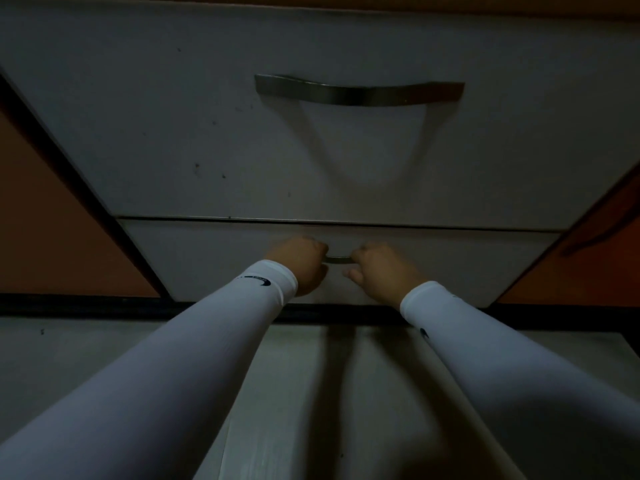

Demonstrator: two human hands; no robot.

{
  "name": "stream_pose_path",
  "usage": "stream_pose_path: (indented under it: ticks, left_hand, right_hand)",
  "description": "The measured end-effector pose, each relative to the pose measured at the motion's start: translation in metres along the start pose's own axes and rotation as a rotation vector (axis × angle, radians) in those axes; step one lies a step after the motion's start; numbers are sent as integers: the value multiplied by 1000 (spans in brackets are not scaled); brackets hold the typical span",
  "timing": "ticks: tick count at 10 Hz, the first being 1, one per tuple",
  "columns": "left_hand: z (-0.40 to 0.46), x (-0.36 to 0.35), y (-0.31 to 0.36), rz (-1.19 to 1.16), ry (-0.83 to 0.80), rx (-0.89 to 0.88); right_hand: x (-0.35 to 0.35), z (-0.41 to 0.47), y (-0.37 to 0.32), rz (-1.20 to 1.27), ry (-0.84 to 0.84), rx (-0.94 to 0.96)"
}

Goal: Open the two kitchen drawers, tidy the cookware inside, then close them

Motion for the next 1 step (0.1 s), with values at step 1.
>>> stream_pose_path:
  ticks: [1]
  left_hand:
    - [-12, 16, 0, 17, 51, 24]
  right_hand:
    - [13, -10, -1, 29, 35, -19]
Point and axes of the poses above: each hand's wrist, its own z-axis towards the middle knuckle, its own x-axis out of the back of the hand, y = z × x, the point moved 9 cm from there along z, towards the middle knuckle, and after that the axes turned 3 degrees about y, right-handed, at the moved point
